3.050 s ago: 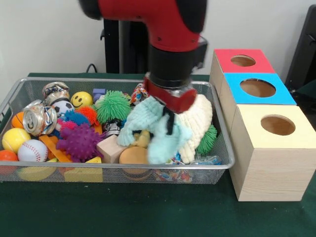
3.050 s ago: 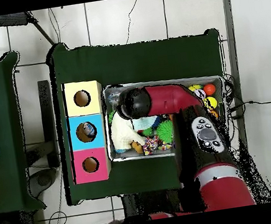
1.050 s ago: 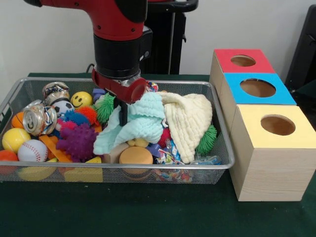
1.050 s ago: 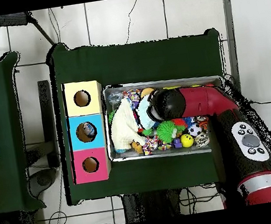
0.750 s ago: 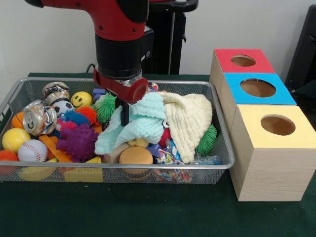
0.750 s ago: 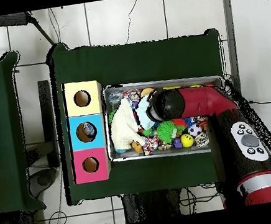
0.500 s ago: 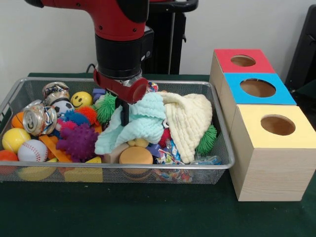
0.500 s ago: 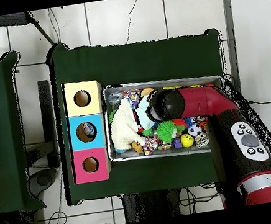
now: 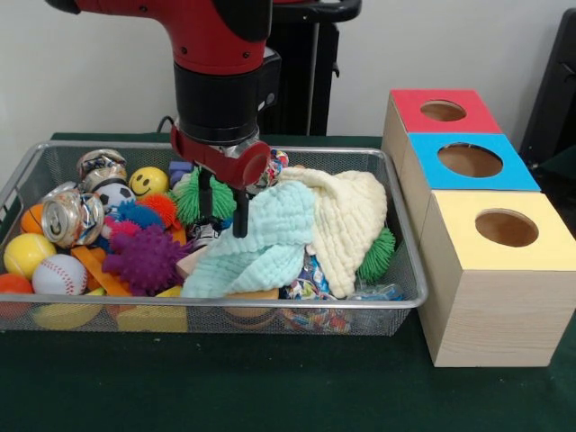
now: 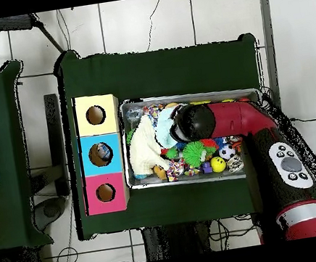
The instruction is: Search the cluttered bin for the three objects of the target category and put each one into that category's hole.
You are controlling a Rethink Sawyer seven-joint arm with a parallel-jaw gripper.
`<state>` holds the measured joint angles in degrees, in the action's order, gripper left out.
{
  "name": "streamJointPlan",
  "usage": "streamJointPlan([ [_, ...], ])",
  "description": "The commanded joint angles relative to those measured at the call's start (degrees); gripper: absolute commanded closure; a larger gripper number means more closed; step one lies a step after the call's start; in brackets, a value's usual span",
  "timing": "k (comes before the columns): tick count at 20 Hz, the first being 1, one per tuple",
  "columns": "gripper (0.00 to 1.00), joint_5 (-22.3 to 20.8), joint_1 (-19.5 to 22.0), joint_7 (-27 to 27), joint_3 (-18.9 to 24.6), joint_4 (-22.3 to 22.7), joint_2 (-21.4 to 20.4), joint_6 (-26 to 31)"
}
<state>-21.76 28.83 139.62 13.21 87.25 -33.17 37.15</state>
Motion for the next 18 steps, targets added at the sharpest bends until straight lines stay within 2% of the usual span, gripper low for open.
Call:
streamJointPlan([
  [1, 0.0, -2.7, -0.1, -9.2, 4.3, 4.1, 0.8, 0.6],
  [8, 0.0, -1.8, -0.9, -6.4, 4.2, 3.9, 1.4, -1.2],
  [18, 0.0, 0.5, -5.8, 0.2, 2.6, 2.4, 2.0, -1.5],
])
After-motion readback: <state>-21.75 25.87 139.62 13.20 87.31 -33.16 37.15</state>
